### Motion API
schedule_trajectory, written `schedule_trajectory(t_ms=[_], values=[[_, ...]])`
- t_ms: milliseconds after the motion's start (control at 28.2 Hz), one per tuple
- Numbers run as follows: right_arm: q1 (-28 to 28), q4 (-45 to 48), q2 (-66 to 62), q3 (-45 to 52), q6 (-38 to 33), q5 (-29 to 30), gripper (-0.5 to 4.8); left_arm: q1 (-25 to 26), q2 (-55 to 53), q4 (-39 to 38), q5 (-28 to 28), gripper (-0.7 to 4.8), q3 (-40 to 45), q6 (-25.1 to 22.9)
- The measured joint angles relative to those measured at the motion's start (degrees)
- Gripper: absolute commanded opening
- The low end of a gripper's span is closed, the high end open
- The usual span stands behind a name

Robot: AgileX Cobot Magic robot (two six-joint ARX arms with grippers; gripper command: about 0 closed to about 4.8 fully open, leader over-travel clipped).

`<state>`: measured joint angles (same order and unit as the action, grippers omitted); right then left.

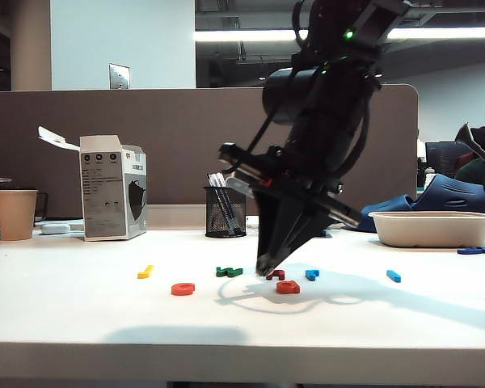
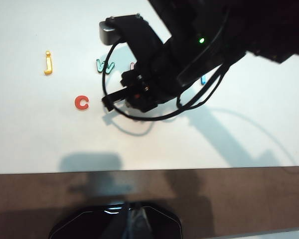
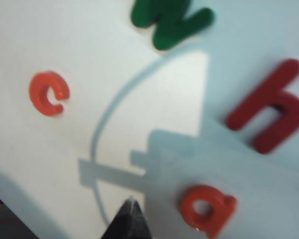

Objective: Select the appropriate letters from the row of letter magnets placed on the table to arrange into the word "car".

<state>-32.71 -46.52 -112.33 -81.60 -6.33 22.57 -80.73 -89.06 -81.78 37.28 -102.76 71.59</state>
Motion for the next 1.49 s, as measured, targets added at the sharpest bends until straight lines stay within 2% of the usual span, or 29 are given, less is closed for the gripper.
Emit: schedule_trajectory(t_ms=[284, 1489], values=[[4.3, -2.8, 0.8, -0.3, 2.0, -0.1, -0.06, 0.0, 0.0, 0.0, 0.0, -0.05, 0.0, 0.0], [4.0, -1.4, -0.7, -0.2, 3.3, 0.2, -0.06, 0.0, 0.0, 0.0, 0.0, -0.05, 0.0, 0.0]])
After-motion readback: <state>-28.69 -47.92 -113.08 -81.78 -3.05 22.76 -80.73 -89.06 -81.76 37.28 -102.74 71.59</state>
